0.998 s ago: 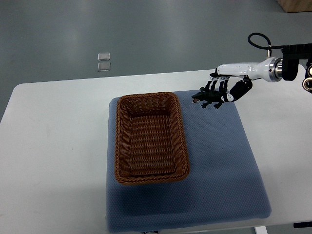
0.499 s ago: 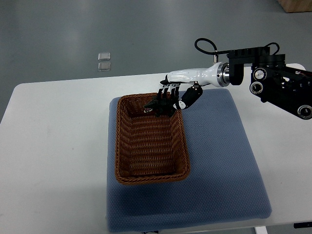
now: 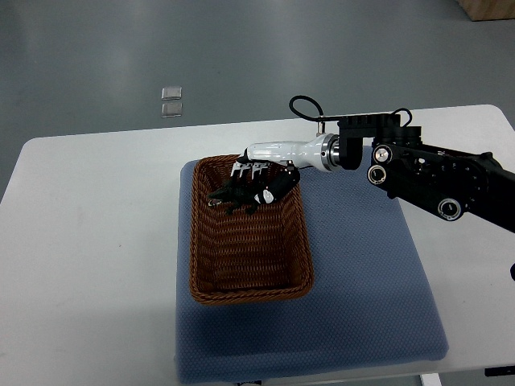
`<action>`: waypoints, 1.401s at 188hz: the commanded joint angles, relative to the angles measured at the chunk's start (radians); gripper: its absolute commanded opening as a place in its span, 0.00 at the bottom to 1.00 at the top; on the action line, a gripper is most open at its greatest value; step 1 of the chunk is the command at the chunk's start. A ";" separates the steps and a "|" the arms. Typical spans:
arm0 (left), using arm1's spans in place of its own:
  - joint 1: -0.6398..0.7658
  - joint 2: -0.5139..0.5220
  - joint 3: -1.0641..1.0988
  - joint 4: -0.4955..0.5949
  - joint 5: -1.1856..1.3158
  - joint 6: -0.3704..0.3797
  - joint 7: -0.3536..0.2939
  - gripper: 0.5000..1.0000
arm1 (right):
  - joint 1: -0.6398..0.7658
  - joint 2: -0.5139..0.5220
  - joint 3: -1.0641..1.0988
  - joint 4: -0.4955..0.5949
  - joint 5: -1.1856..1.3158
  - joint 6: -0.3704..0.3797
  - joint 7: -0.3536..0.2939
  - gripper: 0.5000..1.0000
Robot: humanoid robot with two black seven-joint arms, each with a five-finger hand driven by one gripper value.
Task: Place crocodile in brown basket with right hand
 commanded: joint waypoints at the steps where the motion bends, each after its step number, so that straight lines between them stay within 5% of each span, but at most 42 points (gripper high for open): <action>1: 0.000 0.000 0.000 -0.001 0.000 0.000 0.000 1.00 | -0.020 0.013 0.000 -0.001 -0.002 -0.019 0.000 0.00; 68: 0.000 0.000 0.000 -0.001 0.000 0.000 0.000 1.00 | -0.072 0.041 0.000 -0.024 -0.004 -0.052 0.000 0.00; 84: 0.000 0.000 0.000 -0.001 0.000 0.000 0.000 1.00 | -0.086 0.055 0.000 -0.026 -0.005 -0.054 0.002 0.09; 97: 0.000 0.000 0.000 -0.001 0.000 0.000 0.000 1.00 | -0.097 0.064 0.000 -0.037 -0.007 -0.052 0.002 0.21; 128: 0.000 0.000 0.000 0.000 0.000 0.000 0.000 1.00 | -0.111 0.078 0.000 -0.055 -0.008 -0.052 0.003 0.68; 145: 0.000 0.000 0.000 0.000 0.000 0.000 0.000 1.00 | -0.111 0.078 -0.003 -0.055 -0.008 -0.049 0.003 0.82; 216: 0.000 0.000 0.000 0.000 0.000 0.000 0.000 1.00 | -0.032 0.009 0.069 -0.057 0.019 -0.035 0.005 0.85; 264: 0.000 0.000 0.000 -0.001 0.000 0.000 0.000 1.00 | -0.068 -0.005 0.293 -0.077 0.335 -0.051 0.011 0.85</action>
